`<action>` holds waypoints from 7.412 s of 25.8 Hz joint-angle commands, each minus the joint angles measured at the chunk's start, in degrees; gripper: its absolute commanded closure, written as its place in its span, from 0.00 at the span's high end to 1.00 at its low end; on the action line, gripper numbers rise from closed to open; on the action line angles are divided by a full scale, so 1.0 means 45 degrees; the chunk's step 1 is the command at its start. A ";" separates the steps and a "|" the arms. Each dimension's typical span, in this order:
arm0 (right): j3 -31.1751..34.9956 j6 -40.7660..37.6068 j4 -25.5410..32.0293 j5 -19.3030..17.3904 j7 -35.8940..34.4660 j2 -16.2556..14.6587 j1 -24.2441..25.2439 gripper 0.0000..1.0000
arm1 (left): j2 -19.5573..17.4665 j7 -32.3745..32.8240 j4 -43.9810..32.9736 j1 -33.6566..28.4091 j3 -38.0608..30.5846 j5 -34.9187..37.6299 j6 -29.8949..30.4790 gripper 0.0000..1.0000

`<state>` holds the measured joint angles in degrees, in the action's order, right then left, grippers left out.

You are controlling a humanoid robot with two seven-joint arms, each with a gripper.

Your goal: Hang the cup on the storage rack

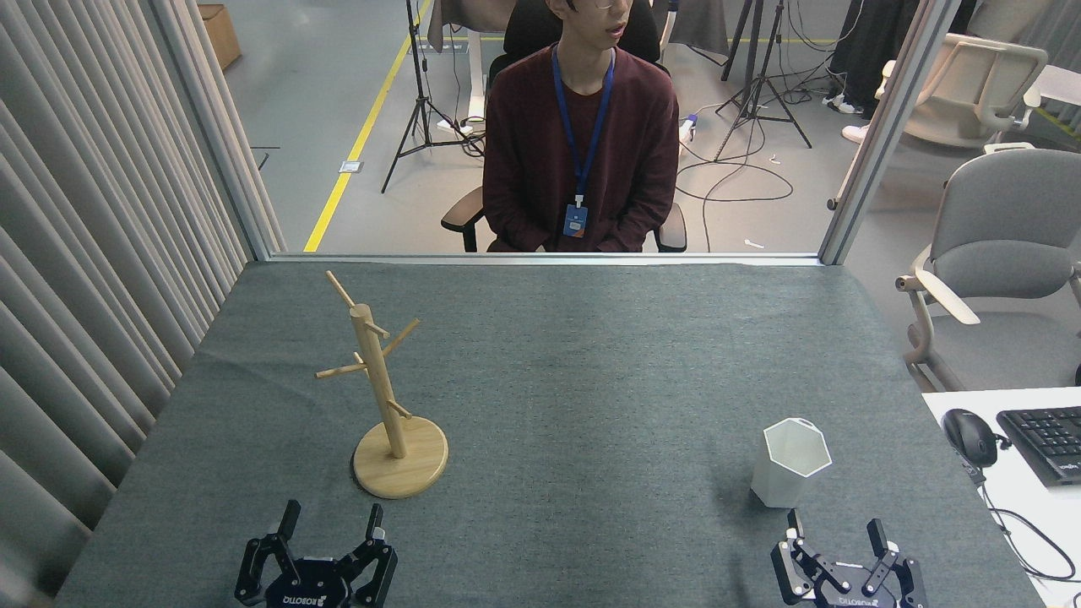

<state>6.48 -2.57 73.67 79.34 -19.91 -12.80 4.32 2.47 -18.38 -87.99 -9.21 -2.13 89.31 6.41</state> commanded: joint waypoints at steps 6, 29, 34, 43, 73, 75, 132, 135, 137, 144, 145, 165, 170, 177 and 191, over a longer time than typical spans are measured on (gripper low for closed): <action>-0.0131 0.0043 -0.2329 0.0141 0.0010 -0.0241 -0.2191 0.98 | -0.0158 -0.0037 0.0119 -0.0043 -0.0074 0.0016 -0.0019 0.99; -0.1069 0.0375 -0.5044 0.0180 -0.0087 -0.0065 -0.4144 0.98 | -0.0178 -0.0056 0.0334 0.0074 -0.0133 0.0036 -0.0038 0.99; -0.1245 0.0492 -0.5435 0.0161 -0.0107 -0.0026 -0.4456 0.98 | -0.0178 -0.0057 0.0334 0.0074 -0.0152 0.0036 -0.0019 0.99; -0.1245 0.0512 -0.5962 0.0161 -0.0107 0.0071 -0.5023 0.98 | -0.0198 -0.0095 0.0353 0.0172 -0.0152 0.0036 -0.0019 0.99; -0.1752 -0.1793 0.2827 0.0141 -0.0771 0.1575 -0.0628 0.65 | -0.0764 -0.0095 0.0568 0.0542 0.4047 0.1559 0.0743 0.99; -0.2553 -0.1754 0.3139 0.0395 -0.0751 0.1653 -0.0570 0.65 | -0.0764 -0.0095 0.0783 0.0757 0.4476 0.1559 0.0763 0.99; -0.5463 -0.1656 0.4761 0.2837 -0.0986 0.2649 0.2106 0.66 | -0.0764 -0.0076 0.0959 0.1675 0.6977 0.2047 0.0841 0.99; -0.5483 -0.1637 0.4702 0.2837 -0.0986 0.2649 0.2126 0.66 | -0.0744 -0.0076 0.0900 0.1675 0.6977 0.2047 0.0841 0.99; -0.5483 -0.1617 0.4644 0.2837 -0.1005 0.2649 0.2145 0.66 | -0.0744 -0.0076 0.0900 0.1695 0.6977 0.2047 0.0841 0.99; -0.5483 -0.1617 0.4585 0.2837 -0.1083 0.2669 0.2125 0.66 | -0.0764 -0.0095 0.0861 0.1890 0.6977 0.2047 0.0841 0.53; -0.5483 -0.1617 0.4585 0.2837 -0.1083 0.2708 0.2126 0.66 | -0.0764 -0.0095 0.0861 0.1929 0.6977 0.2047 0.0841 0.50; -0.5483 -0.1715 0.4604 0.2817 -0.1376 0.2864 0.2106 0.98 | -0.0862 -0.0095 0.0900 0.1929 0.6977 0.2047 0.0821 0.48; -0.5483 -0.1949 0.4819 0.2798 -0.1591 0.2825 0.2243 0.98 | -0.0862 -0.0095 0.1037 0.1968 0.6899 0.2047 0.0763 0.48; -0.5248 -0.3434 0.5718 0.2602 -0.2138 0.2337 0.3258 0.98 | -0.0842 -0.0076 0.1154 0.2105 0.6859 0.2047 0.0704 0.48; -0.0053 0.1664 0.4995 -0.0933 -0.0087 0.2923 0.0778 0.98 | -0.0764 -0.0076 0.0978 0.2086 0.5199 0.1989 0.0606 0.48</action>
<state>1.73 -0.51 98.11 76.48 -26.41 1.09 9.81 -1.19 -18.72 -83.49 0.27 24.11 98.31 9.22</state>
